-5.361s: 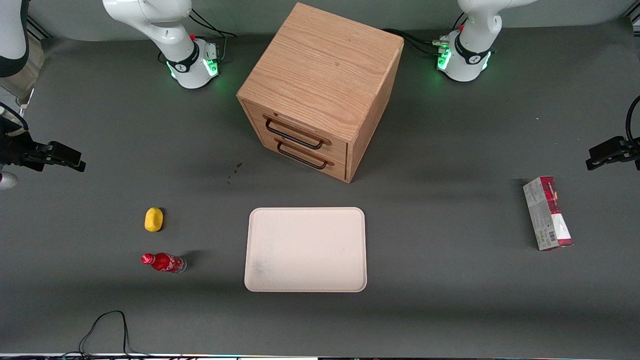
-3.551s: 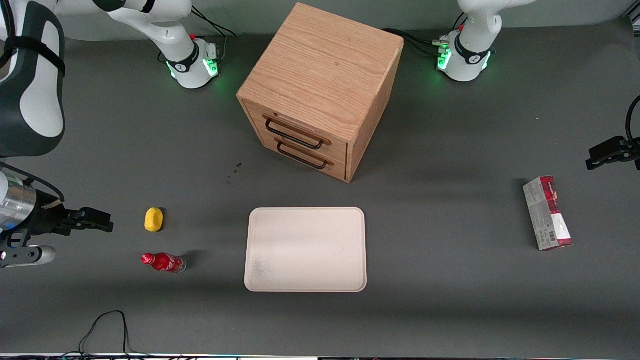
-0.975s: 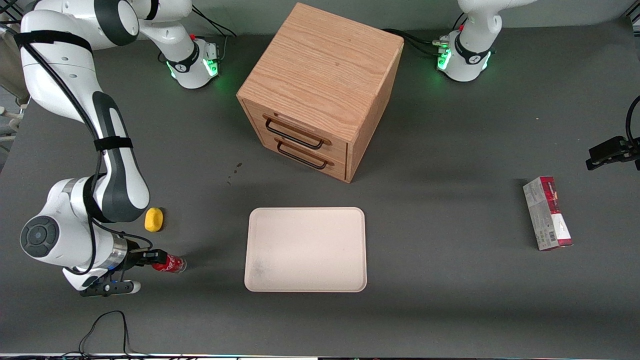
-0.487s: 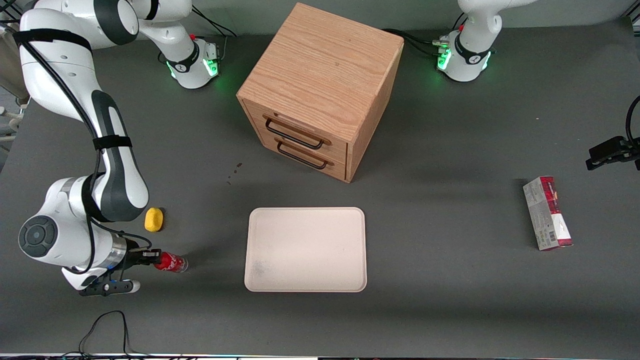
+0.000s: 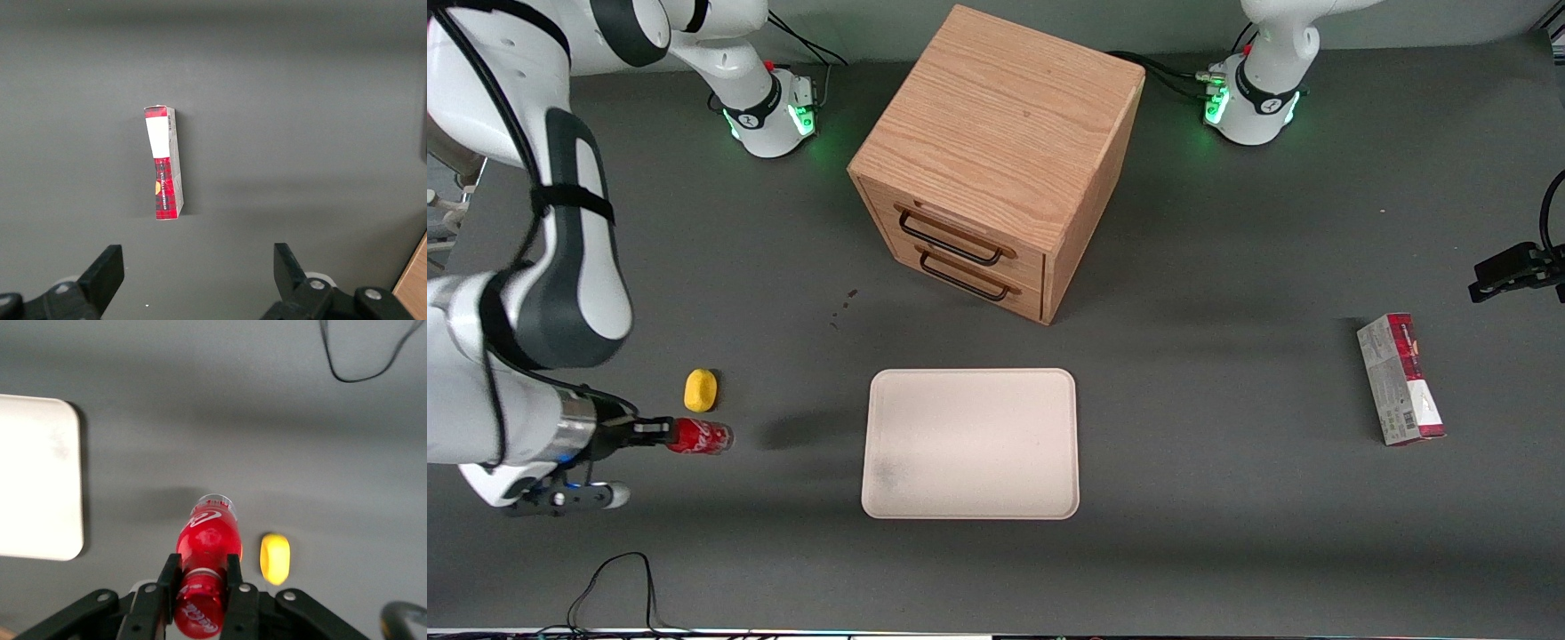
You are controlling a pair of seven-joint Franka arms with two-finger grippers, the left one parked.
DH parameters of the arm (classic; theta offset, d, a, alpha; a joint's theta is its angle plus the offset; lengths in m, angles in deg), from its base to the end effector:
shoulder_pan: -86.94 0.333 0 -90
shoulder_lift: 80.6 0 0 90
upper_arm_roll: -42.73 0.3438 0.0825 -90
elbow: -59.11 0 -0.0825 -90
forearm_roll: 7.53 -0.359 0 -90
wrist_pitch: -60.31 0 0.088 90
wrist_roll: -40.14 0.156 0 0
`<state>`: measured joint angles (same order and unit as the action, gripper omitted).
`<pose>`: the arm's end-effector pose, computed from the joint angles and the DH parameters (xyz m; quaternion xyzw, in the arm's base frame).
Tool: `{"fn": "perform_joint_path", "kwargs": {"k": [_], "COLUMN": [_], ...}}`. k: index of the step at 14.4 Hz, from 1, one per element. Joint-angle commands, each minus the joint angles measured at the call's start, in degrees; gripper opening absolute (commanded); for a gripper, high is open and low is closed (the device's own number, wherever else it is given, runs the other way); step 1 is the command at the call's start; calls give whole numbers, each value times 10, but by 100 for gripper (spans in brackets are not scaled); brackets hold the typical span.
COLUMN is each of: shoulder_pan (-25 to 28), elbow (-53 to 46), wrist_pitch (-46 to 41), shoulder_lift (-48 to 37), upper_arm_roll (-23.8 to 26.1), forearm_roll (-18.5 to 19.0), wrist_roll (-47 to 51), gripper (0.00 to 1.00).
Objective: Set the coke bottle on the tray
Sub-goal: 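Lift the bottle and carry it over the cream tray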
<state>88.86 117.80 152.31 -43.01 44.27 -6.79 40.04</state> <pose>0.7162 0.0356 0.4358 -0.9989 -0.0290 0.0373 0.0008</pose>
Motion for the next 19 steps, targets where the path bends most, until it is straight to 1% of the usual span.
{"fn": "perform_joint_path", "kwargs": {"k": [1, 5, 8, 10, 13, 16, 19], "shoulder_pan": [3, 4, 17, 44, 100, 156, 191], "elbow": [-24, -24, -28, -38, -46, -46, -46], "wrist_pitch": [-51, -105, -115, -117, -109, -85, -50], "shoulder_lift": [-29, -95, -117, -118, -115, -108, -90], "upper_arm_roll": [-2, -1, -1, -1, -3, -1, -1], "forearm_roll": [4, 3, 4, 5, 9, 9, 9], "wrist_roll": [-14, -28, -29, -25, 3, 97, 161], "gripper": [0, 0, 0, 0, 0, 0, 0]}}
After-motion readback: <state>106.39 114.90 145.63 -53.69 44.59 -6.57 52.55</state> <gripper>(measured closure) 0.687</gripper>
